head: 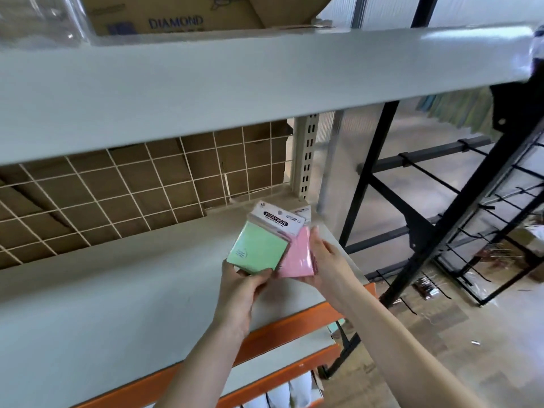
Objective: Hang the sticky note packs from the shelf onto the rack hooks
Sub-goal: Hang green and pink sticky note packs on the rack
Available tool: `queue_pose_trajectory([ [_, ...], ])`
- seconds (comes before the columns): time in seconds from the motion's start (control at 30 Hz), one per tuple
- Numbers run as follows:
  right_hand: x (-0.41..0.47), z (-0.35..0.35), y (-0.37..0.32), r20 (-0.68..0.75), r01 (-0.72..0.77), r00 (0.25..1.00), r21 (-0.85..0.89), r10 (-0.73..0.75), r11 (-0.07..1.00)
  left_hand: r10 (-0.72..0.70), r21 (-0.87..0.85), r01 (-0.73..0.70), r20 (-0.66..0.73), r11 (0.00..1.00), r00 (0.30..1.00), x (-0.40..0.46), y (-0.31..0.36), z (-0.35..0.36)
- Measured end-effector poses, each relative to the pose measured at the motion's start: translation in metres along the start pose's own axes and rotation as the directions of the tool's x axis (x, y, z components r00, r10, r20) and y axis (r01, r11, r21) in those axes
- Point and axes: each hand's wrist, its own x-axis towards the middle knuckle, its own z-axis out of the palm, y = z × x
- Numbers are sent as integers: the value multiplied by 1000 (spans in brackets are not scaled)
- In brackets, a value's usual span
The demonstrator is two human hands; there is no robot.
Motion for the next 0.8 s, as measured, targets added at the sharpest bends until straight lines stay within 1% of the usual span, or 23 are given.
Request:
queue_pose_trajectory([
  [0.07, -7, -5, -4, 2, 51, 999, -42, -51, 998, 56, 52, -55, -10, 997, 998, -4, -2, 12],
  [0.17, -15, -17, -13, 50, 196, 981, -259, -190, 946, 96, 155, -98, 23, 983, 995, -7, -5, 30],
  [0.23, -21, -31, -21, 71, 281, 960, -286, -272, 916, 104, 206, -109, 38, 972, 994, -11, -8, 43],
  [0.3, -28, -45, -32, 98, 356, 934, -288, -343, 889, 110, 242, -111, 17, 964, 994, -16, -10, 54],
  [0.37, -37, -60, -42, 119, 410, 912, -320, -393, 854, 86, 218, -86, 7, 972, 996, -20, -8, 66],
  [0.4, -40, -68, -47, 133, 427, 904, -340, -406, 838, 75, 214, -76, 11, 974, 997, -22, -6, 71],
  [0.43, -44, -77, -52, 150, 438, 899, -362, -412, 823, 82, 246, -84, 16, 966, 996, -25, -4, 78],
  [0.53, -55, -104, -60, 207, 448, 894, -433, -398, 782, 180, 422, -190, 64, 887, 982, -36, 5, 100],
  [0.63, -66, -130, -65, 250, 452, 892, -476, -376, 755, 265, 508, -277, 97, 816, 959, -49, 5, 129],
  [0.7, -74, -147, -69, 262, 464, 885, -453, -384, 761, 319, 525, -330, 113, 785, 941, -59, -2, 148],
  [0.8, -88, -178, -79, 267, 489, 872, -426, -410, 761, 406, 481, -413, 125, 773, 905, -79, -15, 178],
])
